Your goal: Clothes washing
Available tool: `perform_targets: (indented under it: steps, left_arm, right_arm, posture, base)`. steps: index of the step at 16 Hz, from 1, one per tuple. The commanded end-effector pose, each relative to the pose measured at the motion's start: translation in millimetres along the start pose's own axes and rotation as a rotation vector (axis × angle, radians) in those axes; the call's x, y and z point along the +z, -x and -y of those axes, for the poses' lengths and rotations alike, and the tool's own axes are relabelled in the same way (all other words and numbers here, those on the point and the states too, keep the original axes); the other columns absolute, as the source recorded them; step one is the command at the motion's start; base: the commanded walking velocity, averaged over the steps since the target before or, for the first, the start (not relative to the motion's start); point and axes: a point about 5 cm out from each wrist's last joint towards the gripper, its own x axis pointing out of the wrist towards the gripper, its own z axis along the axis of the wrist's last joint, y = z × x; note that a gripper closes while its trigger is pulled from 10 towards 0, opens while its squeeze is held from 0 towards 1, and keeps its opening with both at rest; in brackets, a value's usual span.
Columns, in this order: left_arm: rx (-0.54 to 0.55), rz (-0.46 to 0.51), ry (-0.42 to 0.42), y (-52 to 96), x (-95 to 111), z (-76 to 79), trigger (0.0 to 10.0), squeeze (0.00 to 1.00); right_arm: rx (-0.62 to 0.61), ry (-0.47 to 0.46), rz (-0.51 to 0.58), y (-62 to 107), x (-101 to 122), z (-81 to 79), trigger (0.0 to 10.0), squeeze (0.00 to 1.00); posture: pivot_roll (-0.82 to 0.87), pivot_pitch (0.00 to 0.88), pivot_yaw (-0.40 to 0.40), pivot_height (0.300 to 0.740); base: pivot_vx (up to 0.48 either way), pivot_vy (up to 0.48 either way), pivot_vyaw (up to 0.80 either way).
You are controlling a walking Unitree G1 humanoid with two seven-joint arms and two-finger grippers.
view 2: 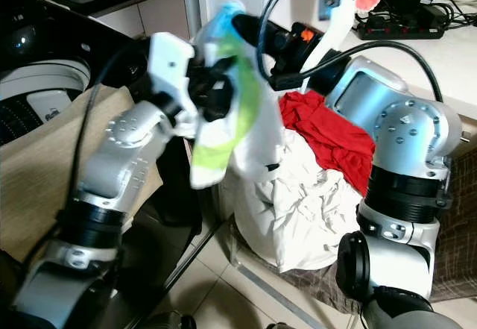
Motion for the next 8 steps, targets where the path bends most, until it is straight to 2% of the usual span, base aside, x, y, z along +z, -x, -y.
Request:
perform_targets:
  steps: [1, 2, 3, 4, 6, 7, 8]
  left_arm:
    - [0.054, 0.023, -0.016, -0.8, 8, -12.9, 0.0, 0.0]
    - [0.11, 0.028, -0.105, 0.1, 15, -34.7, 0.0, 0.0]
    - [0.151, 0.04, -0.149, 0.7, 23, -49.8, 0.0, 0.0]
    - [0.249, 0.082, -0.255, 3.4, 50, -83.4, 0.0, 0.0]
    - [0.388, 0.151, -0.472, 10.6, 101, -127.1, 0.0, 0.0]
    - [0.435, 0.169, -0.533, 13.5, 116, -139.0, 0.0, 0.0]
    - [0.543, 0.174, -0.681, 21.9, 153, -165.1, 0.0, 0.0]
  right_arm:
    - [0.02, 0.024, 0.03, 1.4, 8, -4.1, 10.0, 1.0]
    - [0.019, 0.061, 0.04, 4.3, 12, -5.6, 10.0, 1.0]
    - [0.006, 0.09, 0.049, 6.7, 14, -5.7, 10.0, 1.0]
    - [0.03, 0.121, 0.064, 12.2, 16, -10.0, 10.0, 0.0]
    - [0.087, 0.153, 0.052, 15.2, 12, -19.0, 10.0, 0.0]
    - [0.099, 0.158, 0.042, 14.9, 9, -21.1, 10.0, 0.0]
    - [0.124, 0.175, 0.003, 11.9, 2, -26.1, 10.0, 0.0]
  posture:
    - [-0.03, 0.0, 0.047, 0.74]
    - [-0.03, 0.0, 0.045, 0.74]
    - [-0.03, 0.0, 0.045, 0.74]
    - [-0.01, 0.0, 0.041, 0.74]
    - [0.0, 0.0, 0.041, 0.74]
    - [0.0, 0.0, 0.041, 0.74]
    - [0.01, 0.0, 0.049, 0.74]
  base:
    - [0.0, 0.0, 0.0]
    - [0.0, 0.0, 0.0]
    - [0.0, 0.0, 0.0]
    - [0.0, 0.0, 0.0]
    - [0.0, 0.0, 0.0]
    - [0.0, 0.0, 0.0]
    - [0.0, 0.0, 0.0]
